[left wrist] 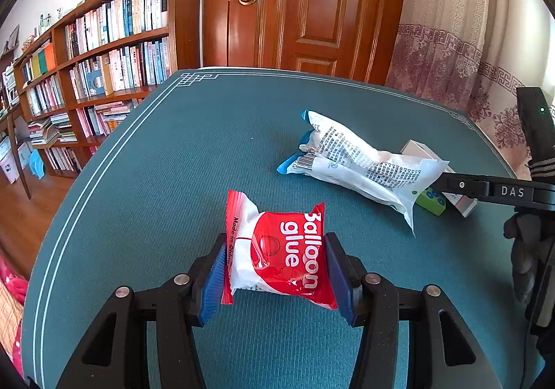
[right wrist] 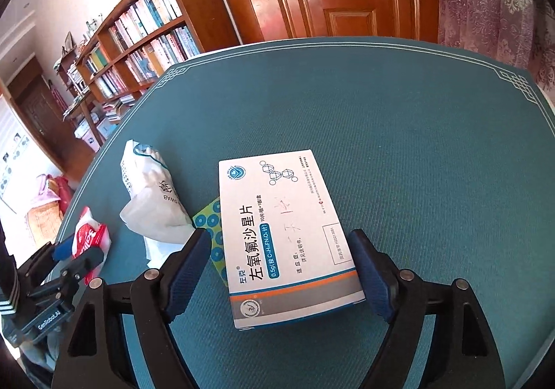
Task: Organize objects
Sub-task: 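Grasp the white-and-blue medicine box with the right tool, then carry the medicine box to the bowl with the right tool while the left carries the glue pack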
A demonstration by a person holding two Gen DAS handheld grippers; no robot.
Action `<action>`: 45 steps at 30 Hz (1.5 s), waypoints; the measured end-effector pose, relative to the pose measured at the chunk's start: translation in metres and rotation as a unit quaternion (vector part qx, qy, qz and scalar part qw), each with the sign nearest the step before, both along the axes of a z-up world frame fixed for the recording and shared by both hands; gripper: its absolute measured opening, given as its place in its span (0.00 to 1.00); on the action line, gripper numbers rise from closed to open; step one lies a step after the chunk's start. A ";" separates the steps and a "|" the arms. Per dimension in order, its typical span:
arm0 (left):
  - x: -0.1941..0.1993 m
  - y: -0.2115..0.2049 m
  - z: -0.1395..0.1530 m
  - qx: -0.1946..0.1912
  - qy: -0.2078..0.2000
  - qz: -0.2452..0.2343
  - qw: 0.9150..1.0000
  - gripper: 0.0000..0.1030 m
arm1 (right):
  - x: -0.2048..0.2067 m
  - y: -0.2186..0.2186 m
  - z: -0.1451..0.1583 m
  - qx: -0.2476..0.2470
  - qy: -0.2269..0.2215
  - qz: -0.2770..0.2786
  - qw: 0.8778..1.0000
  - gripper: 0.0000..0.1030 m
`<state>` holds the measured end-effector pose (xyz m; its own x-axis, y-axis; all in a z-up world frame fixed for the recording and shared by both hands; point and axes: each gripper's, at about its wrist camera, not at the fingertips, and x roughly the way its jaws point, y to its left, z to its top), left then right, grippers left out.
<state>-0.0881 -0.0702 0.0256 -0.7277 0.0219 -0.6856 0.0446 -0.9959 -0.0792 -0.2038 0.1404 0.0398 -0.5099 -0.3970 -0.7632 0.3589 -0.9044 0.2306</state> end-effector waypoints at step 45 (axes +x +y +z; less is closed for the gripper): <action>0.019 0.039 0.004 -0.017 0.017 -0.071 0.997 0.54 | 0.145 0.146 0.076 0.023 0.072 -0.176 0.981 0.62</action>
<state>-0.0692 -0.0315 0.0298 -0.7415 0.1026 -0.6630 -0.0982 -0.9942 -0.0439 -0.0591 0.2860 0.1154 -0.7129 -0.1437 -0.6864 0.0479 -0.9865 0.1568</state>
